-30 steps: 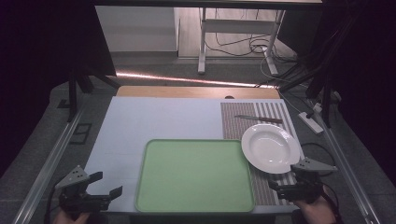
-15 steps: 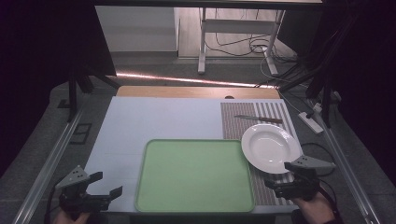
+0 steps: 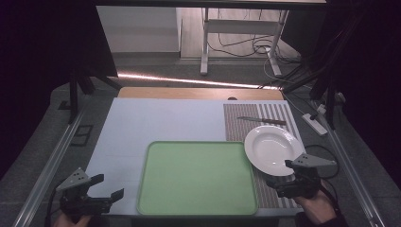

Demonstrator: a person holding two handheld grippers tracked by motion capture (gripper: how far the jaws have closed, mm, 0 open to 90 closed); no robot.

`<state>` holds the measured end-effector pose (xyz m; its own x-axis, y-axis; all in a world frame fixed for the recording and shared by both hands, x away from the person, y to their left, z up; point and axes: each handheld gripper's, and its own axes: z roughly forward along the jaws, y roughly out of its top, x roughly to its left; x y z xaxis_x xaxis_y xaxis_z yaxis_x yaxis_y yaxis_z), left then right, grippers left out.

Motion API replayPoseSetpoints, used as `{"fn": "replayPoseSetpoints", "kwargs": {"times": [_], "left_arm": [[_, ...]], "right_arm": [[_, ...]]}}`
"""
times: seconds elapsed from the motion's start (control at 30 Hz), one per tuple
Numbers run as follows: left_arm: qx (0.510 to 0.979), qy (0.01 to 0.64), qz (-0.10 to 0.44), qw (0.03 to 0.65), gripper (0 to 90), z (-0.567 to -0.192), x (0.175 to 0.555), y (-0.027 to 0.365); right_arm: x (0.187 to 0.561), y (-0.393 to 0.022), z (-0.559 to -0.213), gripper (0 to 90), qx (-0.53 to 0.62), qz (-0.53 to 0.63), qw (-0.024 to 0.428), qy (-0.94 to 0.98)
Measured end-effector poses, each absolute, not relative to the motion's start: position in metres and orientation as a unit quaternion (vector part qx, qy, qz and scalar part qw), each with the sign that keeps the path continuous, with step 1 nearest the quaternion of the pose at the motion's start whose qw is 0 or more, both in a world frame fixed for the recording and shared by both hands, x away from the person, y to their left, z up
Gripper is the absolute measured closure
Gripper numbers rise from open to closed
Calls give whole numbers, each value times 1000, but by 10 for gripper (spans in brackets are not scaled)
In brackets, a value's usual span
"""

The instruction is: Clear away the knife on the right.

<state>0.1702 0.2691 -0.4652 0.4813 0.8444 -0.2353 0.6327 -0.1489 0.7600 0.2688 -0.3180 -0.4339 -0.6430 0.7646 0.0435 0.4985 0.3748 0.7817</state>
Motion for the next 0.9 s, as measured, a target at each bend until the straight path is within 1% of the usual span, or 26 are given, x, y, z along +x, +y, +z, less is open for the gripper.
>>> {"fn": "replayPoseSetpoints", "kwargs": {"times": [0.03,0.27,0.5,0.9], "left_arm": [[748,494,124,426,39,-465,170,269],[747,495,124,426,39,-465,170,269],[748,495,124,425,39,-465,171,269],[748,495,124,425,39,-465,171,269]], "right_arm": [[272,-318,-433,0,394,404,159,810],[284,-318,-433,0,404,382,154,817],[300,-318,-435,0,425,380,138,810],[326,-307,-438,0,412,366,145,822]]}}
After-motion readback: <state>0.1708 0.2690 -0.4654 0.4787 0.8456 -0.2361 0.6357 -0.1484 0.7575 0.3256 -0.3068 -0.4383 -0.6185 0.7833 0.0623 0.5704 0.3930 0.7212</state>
